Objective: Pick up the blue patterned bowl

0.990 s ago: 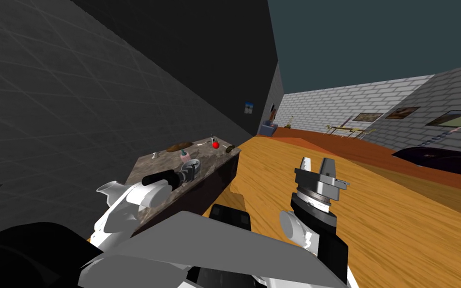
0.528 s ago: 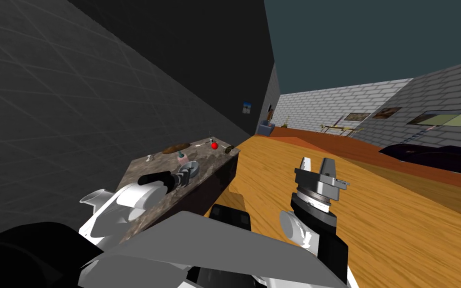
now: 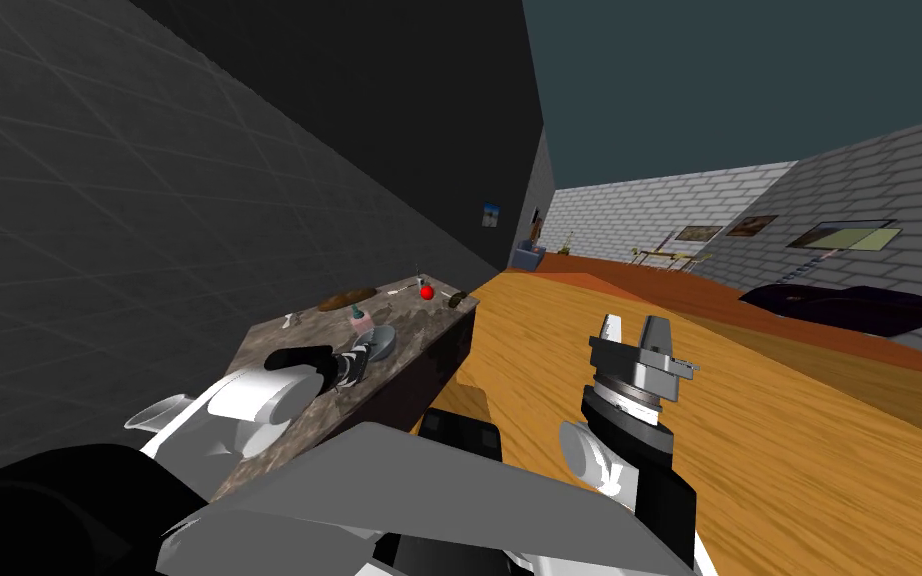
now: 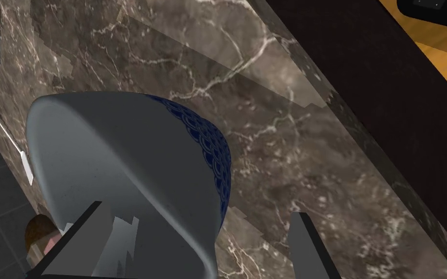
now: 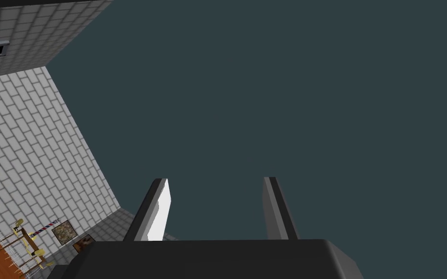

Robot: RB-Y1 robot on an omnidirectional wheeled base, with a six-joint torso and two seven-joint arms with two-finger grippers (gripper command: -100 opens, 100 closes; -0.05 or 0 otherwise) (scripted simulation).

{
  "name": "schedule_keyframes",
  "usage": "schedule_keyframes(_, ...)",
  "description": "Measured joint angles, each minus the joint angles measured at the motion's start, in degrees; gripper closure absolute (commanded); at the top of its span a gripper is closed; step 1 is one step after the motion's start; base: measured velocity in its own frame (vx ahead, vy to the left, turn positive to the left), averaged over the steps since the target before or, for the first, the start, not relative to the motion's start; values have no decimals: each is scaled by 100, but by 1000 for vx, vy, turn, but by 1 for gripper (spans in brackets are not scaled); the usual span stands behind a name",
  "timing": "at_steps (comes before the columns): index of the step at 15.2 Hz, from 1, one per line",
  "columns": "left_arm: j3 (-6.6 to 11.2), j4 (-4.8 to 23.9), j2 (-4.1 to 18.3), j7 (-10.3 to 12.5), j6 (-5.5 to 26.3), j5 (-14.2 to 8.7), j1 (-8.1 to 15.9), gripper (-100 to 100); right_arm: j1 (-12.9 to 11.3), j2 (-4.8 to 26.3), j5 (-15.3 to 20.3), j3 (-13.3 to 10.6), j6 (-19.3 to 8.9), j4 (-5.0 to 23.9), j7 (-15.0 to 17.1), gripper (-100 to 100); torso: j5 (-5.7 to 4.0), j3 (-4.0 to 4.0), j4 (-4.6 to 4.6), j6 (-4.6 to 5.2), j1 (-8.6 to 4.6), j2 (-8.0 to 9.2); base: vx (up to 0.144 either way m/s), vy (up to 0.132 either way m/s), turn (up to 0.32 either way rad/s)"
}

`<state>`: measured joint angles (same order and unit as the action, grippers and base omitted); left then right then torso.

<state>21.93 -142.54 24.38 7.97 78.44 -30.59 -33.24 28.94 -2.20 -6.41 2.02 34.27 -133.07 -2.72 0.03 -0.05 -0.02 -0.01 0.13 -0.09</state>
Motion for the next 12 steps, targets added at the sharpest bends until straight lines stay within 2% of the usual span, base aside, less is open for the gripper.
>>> schedule_keyframes(6, 198, -230, 161, -71, 470, -13, -143, -100, 0, 0, 0, 0, 0, 0, 0, 0, -1, 1, 1, -1, -6, 3, 12, 15, -47)
schedule_keyframes(12, 103, 230, 147, -151, 202, 127, 5, -100, 0, -1, 0, 0, 0, 0, 0, 0, -3, 7, 3, 0, -18, 13, -13, -12, -44)
